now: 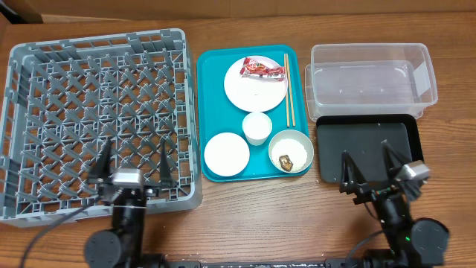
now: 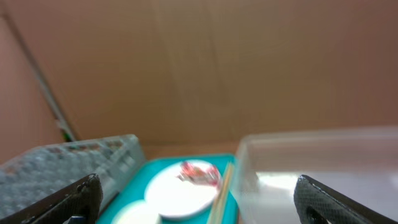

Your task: Sort waste into correct bins and load items into the dishwasher

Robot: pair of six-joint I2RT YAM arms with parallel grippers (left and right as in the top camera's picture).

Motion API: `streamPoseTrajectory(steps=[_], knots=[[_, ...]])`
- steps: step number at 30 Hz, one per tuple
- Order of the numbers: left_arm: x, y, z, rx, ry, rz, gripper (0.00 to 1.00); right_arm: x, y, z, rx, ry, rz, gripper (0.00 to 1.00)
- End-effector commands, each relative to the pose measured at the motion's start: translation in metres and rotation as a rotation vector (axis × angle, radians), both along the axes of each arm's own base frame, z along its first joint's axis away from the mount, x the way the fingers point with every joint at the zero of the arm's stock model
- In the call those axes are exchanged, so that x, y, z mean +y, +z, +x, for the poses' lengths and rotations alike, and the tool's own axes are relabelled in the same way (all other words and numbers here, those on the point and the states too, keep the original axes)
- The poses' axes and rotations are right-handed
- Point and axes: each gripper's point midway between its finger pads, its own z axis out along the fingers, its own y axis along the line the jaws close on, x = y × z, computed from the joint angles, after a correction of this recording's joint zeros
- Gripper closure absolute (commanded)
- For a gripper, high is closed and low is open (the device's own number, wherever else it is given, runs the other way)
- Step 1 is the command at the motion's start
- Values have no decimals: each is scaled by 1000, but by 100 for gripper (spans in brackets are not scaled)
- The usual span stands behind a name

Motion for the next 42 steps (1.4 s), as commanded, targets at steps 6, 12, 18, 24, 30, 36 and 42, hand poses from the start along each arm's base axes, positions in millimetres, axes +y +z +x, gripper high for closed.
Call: streamPoseTrajectory(steps=[6, 12, 18, 24, 30, 36, 42], knots=[[-5, 79, 11, 110, -33, -8, 0, 23, 95, -1, -16, 141, -41, 0], [-8, 108, 23, 233, -46, -10, 0, 33, 128, 41, 157, 206, -33, 0], [-12, 112, 37, 364, -70, -11, 0, 59, 148, 106, 326, 293, -55, 0], [-19, 88, 57, 522, -105, -28, 0, 124, 127, 175, 516, 370, -150, 0], [-18, 61, 76, 692, -95, -25, 0, 175, 55, 227, 712, 269, -298, 1], [-3, 24, 94, 823, -24, 66, 0, 208, -26, 254, 823, 272, -363, 0], [-1, -10, 103, 954, -16, 70, 0, 230, -84, 255, 936, 380, -351, 2]])
